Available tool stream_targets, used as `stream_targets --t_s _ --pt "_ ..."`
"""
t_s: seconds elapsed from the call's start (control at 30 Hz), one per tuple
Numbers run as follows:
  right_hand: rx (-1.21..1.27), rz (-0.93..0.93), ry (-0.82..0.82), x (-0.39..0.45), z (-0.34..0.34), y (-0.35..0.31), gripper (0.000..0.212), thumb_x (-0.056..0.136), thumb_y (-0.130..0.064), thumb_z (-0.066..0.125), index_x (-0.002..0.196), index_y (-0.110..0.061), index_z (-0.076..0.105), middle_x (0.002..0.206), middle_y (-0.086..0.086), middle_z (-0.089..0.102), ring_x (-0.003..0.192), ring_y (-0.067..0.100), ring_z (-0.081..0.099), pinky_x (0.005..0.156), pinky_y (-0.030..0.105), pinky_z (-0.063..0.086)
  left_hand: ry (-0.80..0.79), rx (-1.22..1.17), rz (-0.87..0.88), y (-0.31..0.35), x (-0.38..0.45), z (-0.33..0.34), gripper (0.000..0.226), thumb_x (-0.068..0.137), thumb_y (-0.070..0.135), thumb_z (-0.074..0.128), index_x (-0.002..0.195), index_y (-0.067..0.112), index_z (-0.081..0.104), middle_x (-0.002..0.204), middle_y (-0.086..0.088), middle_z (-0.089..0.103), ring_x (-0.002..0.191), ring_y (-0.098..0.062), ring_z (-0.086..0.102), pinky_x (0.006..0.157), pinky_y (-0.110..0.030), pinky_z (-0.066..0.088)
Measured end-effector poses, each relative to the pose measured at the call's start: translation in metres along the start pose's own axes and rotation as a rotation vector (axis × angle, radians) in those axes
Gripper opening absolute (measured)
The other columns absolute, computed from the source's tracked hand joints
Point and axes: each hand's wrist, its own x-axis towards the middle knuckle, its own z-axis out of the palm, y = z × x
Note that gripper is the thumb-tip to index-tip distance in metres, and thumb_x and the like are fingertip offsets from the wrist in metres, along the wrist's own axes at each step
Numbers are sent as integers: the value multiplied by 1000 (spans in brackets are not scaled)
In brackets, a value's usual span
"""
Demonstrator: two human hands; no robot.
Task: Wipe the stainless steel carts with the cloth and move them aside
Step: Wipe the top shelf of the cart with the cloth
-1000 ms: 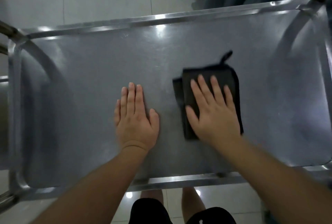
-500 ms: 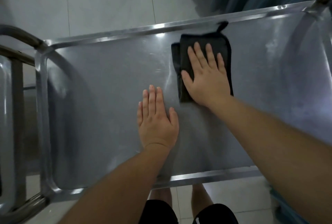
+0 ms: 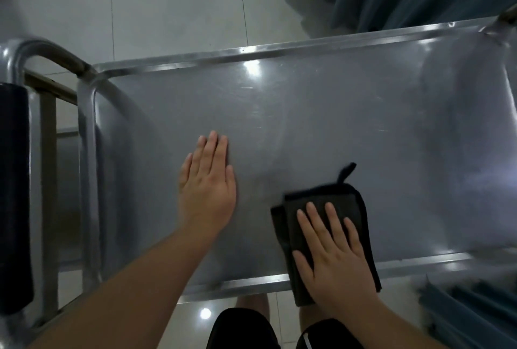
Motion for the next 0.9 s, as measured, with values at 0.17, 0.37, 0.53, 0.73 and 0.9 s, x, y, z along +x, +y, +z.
stream_targets --t_s 0.17,0.37,0.53,0.73,0.9 --pt "58 24 104 105 -28 -9 72 103 -58 35 167 -28 19 175 -4 13 162 24 5 128 54 11 41 -6 19 -5 -3 17 59 107 28 36 164 15 36 173 -3 28 162 -19 19 132 -42 13" --pt "127 155 142 278 -89 -17 75 103 -61 21 168 -27 6 176 -2 0 161 26 -5 129 51 -2 73 3 33 -6 -3 21 59 105 27 39 163 15 40 171 -3 32 161 -19 23 131 -42 15" --pt "102 138 137 304 -99 -21 77 103 -63 17 167 -25 -4 175 -1 -9 160 26 -13 129 52 -4 75 5 25 -7 -2 21 60 105 28 39 163 17 40 171 -1 32 161 -18 23 131 -42 17" --pt "85 63 167 205 -58 -34 78 103 -62 26 168 -23 10 176 1 5 162 25 0 129 54 4 60 2 45 -10 -2 25 62 104 30 35 165 17 36 173 -2 29 161 -18 20 131 -42 13" --pt "65 27 198 102 -11 -53 81 102 -60 36 168 -21 12 175 1 8 162 25 1 129 55 9 38 -19 30 -9 -2 24 63 104 30 34 165 18 34 173 -1 28 162 -17 18 132 -39 8"
